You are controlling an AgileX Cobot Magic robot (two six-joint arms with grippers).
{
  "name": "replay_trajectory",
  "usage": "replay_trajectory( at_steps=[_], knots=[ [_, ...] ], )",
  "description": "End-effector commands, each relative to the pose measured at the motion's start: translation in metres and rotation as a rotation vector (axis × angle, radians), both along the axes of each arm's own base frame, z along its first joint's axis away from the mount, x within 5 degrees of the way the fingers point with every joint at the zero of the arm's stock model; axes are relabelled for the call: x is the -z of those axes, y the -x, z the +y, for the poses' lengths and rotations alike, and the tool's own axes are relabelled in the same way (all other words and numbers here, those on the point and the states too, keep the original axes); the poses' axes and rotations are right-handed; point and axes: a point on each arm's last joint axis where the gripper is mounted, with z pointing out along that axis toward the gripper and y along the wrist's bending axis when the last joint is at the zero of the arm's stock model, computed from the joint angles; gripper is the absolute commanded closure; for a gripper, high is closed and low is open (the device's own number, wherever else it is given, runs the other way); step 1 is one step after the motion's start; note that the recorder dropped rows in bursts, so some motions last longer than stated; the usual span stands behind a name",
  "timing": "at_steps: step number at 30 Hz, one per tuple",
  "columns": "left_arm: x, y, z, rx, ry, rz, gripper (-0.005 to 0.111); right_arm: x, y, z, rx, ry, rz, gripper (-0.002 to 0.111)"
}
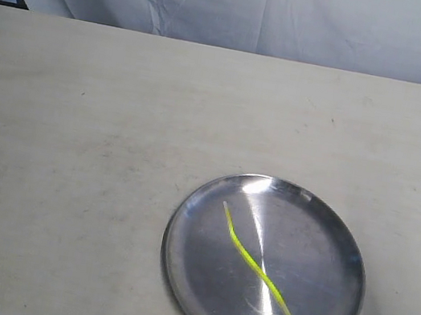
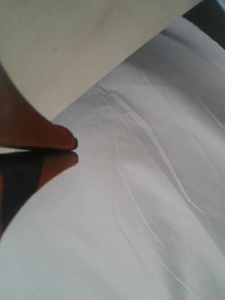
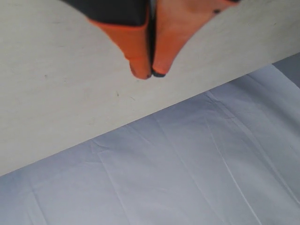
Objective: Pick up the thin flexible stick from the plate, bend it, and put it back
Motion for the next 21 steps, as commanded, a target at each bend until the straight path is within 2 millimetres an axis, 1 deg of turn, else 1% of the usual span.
replay_trajectory(
  at_steps=[1,3,8,11,14,21],
  knots=[
    [-0.010,0.006,-0.003,-0.037,-0.377,-0.175,0.107,0.000,0.000,0.000,0.004,0.003,-0.011,0.108],
    [-0.012,0.008,-0.001,-0.072,-0.447,-0.198,0.107,0.000,0.000,0.000,0.004,0.003,-0.011,0.108],
    [0.002,0.011,0.009,-0.157,-0.447,-0.028,0.107,0.000,0.000,0.000,0.004,0.003,-0.011,0.108],
    [0.014,0.013,0.011,-0.158,-0.520,0.104,0.107,0.000,0.000,0.000,0.004,0.003,-0.011,0.108],
    [0.022,0.015,0.012,-0.151,-0.558,0.182,0.107,0.000,0.000,0.000,0.006,0.003,-0.005,0.108],
    [0.023,0.016,0.013,-0.150,-0.557,0.192,0.107,0.000,0.000,0.000,0.006,0.003,-0.005,0.108]
  ],
)
